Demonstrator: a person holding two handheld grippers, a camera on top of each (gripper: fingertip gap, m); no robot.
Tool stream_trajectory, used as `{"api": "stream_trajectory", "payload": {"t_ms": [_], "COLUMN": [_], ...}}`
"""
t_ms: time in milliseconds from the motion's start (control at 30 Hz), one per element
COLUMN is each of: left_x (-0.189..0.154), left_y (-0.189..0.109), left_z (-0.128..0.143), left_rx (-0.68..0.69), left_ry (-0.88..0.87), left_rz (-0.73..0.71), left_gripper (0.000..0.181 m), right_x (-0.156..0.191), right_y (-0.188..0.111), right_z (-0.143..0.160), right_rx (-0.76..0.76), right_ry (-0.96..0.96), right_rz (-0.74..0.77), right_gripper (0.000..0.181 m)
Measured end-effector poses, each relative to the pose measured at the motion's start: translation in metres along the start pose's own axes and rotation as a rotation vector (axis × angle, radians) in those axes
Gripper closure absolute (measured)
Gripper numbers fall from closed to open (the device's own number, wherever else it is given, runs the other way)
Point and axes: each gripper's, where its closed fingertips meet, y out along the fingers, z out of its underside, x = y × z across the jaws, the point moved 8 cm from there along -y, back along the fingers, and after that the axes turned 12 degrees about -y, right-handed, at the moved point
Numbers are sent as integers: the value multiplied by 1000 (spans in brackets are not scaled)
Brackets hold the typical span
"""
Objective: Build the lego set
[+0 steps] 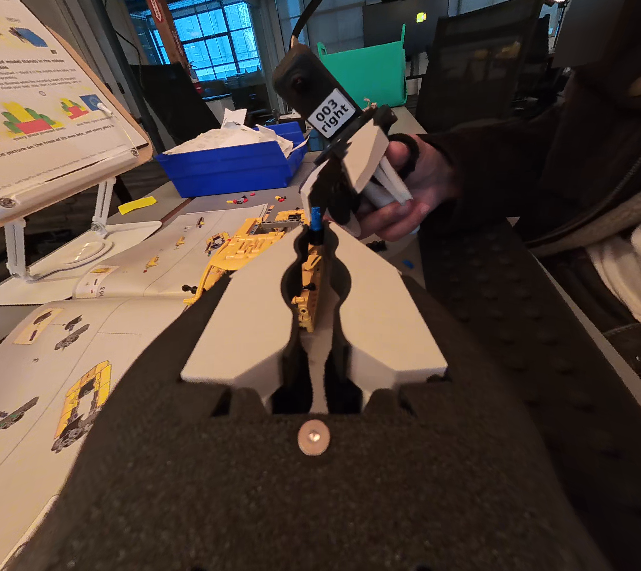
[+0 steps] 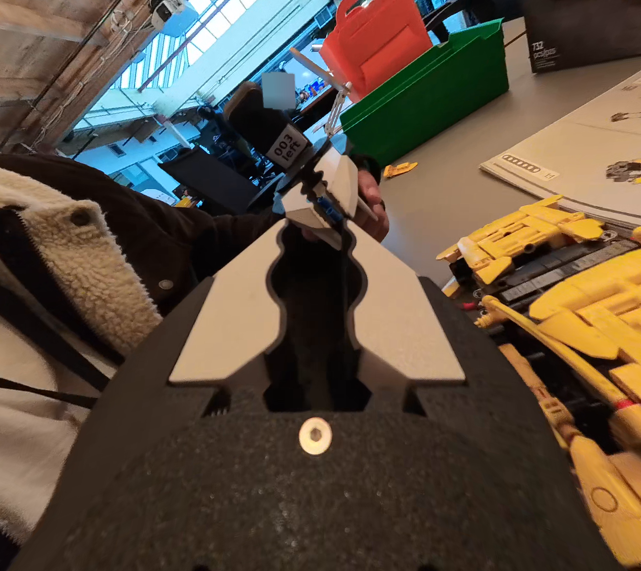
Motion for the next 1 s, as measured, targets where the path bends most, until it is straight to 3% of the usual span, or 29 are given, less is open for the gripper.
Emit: {"api": "stream_trajectory", "payload": {"t_ms": [167,333,533,800,1000], "left_x": [2,-4,-11,-16,-10], "left_y": [3,5,4,9,10], "left_z": [6,5,2,7,3], "left_rx": [50,71,43,101,125], "left_ry": [23,125,207,347,170], "left_rz": [-34,-66,-62,-118,-173], "left_gripper": [174,174,174,174,171], "right_x": [7,-7,-5,-14,-13], "right_y": [-5,-7,4,1,-12], "right_z": [-10,-2,6,11,-4], "right_rx": [-90,0,32,58,53], "right_ry": [-13,-28,111,191,-142], "right_rz": [-65,75,-51,-36,229], "right_gripper": [158,159,154,165,166]}}
